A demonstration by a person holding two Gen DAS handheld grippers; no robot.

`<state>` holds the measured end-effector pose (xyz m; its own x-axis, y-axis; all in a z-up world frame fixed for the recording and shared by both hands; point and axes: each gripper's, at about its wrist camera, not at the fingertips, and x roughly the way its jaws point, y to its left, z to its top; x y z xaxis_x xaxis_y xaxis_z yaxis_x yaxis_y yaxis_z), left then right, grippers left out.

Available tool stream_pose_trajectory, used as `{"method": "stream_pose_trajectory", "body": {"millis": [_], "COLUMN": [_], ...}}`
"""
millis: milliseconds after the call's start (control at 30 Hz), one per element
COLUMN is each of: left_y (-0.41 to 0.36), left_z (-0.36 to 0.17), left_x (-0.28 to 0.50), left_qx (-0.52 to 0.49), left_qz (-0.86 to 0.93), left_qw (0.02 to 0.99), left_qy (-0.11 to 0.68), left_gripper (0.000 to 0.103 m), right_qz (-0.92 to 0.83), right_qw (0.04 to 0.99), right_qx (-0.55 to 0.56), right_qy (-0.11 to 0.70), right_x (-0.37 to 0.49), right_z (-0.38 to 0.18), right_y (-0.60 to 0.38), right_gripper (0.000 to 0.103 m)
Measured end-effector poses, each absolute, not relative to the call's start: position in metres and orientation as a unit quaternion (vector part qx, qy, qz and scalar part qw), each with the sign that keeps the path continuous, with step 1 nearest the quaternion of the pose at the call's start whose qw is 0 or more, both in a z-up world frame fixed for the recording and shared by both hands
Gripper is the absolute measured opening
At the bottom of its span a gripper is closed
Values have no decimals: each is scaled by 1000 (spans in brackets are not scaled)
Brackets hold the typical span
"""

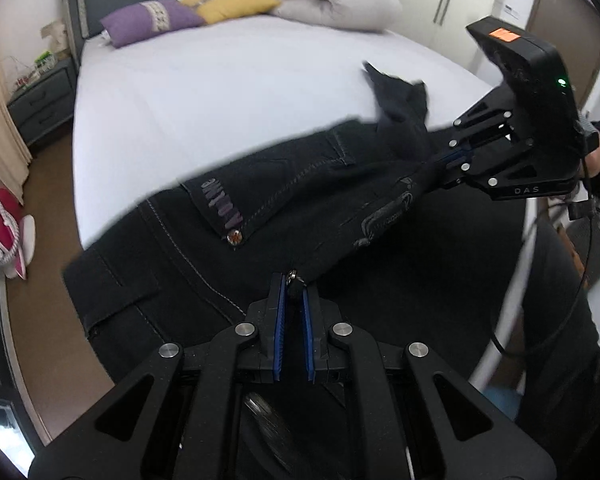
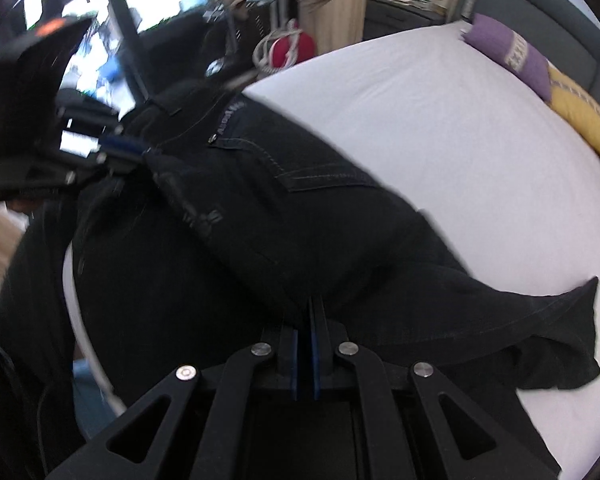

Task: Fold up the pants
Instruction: 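Lift the jeans waistband with both grippers and flip it over onto the legs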

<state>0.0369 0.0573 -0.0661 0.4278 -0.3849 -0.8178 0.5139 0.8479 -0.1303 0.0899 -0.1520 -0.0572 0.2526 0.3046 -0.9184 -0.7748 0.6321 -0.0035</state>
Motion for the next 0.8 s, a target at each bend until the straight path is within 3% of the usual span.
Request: {"method": "stream_pose_trajectory", "body": {"millis": [333, 800], "left_y": [34, 11], "left_z": [-71, -70], "left_x": [-33, -40], "left_qx": [97, 121], "left_qz": [-295, -296], "left_qw": [813, 808], "left_qy": [493, 494], "left_gripper": [7, 7], "right_qz": [354, 320], "right_qw": [733, 736], "right_qx": [-283, -331], "right_qy": [508, 496], "right_x": [19, -20], "right_z": [-72, -76], "right_y": [-152, -150], "right_gripper": [6, 7]}}
